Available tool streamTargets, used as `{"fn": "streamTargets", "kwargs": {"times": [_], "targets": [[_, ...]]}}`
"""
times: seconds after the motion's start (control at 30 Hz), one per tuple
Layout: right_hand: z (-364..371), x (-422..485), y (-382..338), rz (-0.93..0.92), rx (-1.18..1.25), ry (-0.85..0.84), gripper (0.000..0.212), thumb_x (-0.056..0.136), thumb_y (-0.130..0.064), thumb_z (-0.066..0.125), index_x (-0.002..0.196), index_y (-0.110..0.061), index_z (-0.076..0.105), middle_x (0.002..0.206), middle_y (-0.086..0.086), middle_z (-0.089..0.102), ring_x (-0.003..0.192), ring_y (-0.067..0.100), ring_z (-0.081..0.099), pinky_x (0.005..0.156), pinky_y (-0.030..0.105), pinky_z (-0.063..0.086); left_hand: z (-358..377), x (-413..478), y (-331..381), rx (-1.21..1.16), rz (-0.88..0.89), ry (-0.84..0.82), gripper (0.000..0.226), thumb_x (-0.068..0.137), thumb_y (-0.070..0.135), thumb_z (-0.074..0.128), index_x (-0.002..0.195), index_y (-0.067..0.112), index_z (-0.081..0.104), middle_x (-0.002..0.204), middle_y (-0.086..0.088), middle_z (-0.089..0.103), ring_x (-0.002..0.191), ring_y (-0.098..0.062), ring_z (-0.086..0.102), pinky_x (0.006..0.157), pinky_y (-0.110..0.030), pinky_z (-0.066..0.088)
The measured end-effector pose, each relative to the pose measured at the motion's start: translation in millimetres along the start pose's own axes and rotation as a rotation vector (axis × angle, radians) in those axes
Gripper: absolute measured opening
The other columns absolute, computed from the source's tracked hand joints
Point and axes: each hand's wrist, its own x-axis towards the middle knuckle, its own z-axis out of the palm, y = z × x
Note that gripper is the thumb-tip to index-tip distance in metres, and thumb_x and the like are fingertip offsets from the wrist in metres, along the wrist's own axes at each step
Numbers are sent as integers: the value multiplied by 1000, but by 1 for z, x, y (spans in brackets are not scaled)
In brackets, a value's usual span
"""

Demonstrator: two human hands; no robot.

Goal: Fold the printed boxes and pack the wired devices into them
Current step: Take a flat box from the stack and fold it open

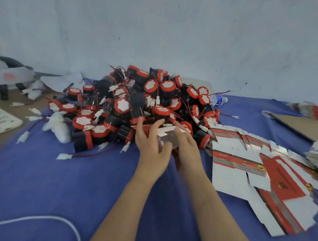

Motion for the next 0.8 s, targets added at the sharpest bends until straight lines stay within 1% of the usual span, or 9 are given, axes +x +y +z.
{"fn": "streamTargets", "kwargs": {"times": [0.13,0.23,0.3,0.37,0.43,0.57,0.63,0.73,0.8], "targets": [[-9,4,2,60,-4,9,32,98,-21,53,129,-19,57,119,7,66,105,21,64,78,28,52,-13,-1,-3,-119,7,-106,60,95,-4,36,128,47,36,158,16,6,146,-2,1,116,-25,26],[-15,7,-2,163,183,56,27,95,-10,53,118,-20,65,102,4,69,82,17,66,62,24,53,-14,-2,-2,-202,53,21,52,96,-3,39,131,34,44,155,14,26,141,5,19,112,-15,26],[-18,9,-3,232,248,40,27,93,-5,52,106,-22,68,96,4,67,79,18,65,64,28,53,-9,-7,-3,-125,107,93,33,101,13,42,130,30,44,153,14,26,138,7,21,107,-4,23],[-17,8,-4,274,293,6,28,92,-1,51,101,-22,67,96,8,65,79,21,65,71,35,50,-4,-9,-3,-63,128,126,43,97,38,39,137,25,43,151,18,20,138,8,16,100,4,20],[-16,7,-3,265,310,-17,30,91,1,50,96,-22,70,92,9,66,75,20,65,66,33,49,0,-8,-4,-35,97,116,60,89,51,34,144,25,36,153,20,14,142,6,11,109,-5,18],[-11,5,-1,157,252,-11,33,91,1,51,94,-24,72,78,-3,72,64,10,68,56,23,52,-3,-2,-6,-138,2,87,43,99,39,40,141,38,35,158,6,19,144,-8,21,116,-37,31],[-10,3,-2,115,255,-36,29,92,-3,54,106,-23,70,88,-6,74,76,9,71,66,24,56,-7,-1,-8,-153,13,118,42,100,24,46,139,36,39,150,8,36,137,-6,35,112,-38,37],[-9,1,-5,122,322,-77,29,94,-15,55,120,-23,64,118,2,68,108,22,65,95,39,52,-9,-2,-8,-142,50,134,38,100,31,45,134,44,35,146,13,42,134,-9,41,107,-44,43],[-10,2,-7,114,309,-69,31,96,-9,51,118,-26,65,119,1,66,109,22,63,95,37,53,-8,-1,-6,-157,66,119,38,100,31,44,134,44,33,147,11,41,135,-10,40,106,-46,43]]}}
